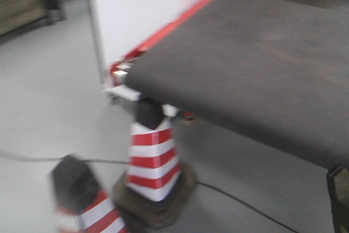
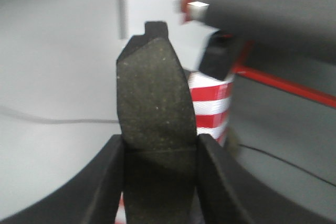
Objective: Move and align brake pads A on conveyor
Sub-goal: 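Drive past the red-and-white cones toward the dark conveyor belt, then position the base over the conveyor belt holding both pads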
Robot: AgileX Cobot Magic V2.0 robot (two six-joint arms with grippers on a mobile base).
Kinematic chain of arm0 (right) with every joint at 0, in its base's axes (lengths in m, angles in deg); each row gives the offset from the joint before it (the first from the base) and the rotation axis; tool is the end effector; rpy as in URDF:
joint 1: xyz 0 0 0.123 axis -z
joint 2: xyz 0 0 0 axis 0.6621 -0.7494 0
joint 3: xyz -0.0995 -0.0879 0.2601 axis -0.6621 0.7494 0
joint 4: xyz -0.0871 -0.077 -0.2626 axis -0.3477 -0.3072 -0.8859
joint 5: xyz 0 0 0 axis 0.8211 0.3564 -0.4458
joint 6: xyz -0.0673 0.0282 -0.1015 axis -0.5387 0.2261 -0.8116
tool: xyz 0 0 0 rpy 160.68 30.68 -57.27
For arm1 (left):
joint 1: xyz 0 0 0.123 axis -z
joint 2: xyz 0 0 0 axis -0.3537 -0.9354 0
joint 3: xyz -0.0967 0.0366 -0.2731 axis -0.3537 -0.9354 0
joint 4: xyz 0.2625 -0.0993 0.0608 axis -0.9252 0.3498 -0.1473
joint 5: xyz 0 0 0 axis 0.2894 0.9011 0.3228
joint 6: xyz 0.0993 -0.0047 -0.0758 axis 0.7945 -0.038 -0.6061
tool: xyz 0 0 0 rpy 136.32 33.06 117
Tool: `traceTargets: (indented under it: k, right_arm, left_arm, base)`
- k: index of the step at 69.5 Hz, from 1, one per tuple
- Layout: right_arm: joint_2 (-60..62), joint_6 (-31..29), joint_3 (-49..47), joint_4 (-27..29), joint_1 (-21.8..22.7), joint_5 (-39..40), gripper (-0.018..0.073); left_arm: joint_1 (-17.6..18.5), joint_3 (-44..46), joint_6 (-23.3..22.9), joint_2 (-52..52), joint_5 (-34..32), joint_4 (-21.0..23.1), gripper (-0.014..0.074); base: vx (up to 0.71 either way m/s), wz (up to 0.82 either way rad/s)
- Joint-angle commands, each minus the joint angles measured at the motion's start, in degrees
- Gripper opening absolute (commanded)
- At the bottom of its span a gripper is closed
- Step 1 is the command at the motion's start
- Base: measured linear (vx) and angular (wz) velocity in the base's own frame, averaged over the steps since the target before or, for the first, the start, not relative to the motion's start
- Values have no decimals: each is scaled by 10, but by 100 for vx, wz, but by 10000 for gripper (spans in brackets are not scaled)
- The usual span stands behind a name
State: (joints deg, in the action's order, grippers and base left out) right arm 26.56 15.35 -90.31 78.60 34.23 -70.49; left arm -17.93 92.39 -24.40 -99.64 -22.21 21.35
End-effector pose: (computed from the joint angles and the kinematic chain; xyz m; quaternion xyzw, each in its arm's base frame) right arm 0.1481 0.0249 0.2344 -0.0792 0.8950 0.0438 0.4368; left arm 0.1468 -0.0094 0.2420 -0.0020 0.8449 -0.0379 0.5336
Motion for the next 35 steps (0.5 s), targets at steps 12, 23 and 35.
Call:
traceTargets:
  k: [12,23,35]
  right_arm:
    - [-2,-4,-16,0,0,46,79]
    - [-2,-4,-16,0,0,46,79]
    - [-2,-4,-16,0,0,46,79]
  left_arm:
    - [3,16,0,-3,-55,3,146]
    - [3,16,0,-3,-55,3,146]
    - [3,16,0,-3,-55,3,146]
  base:
    - [23,-88]
    - [22,-79]
    - [22,-66]
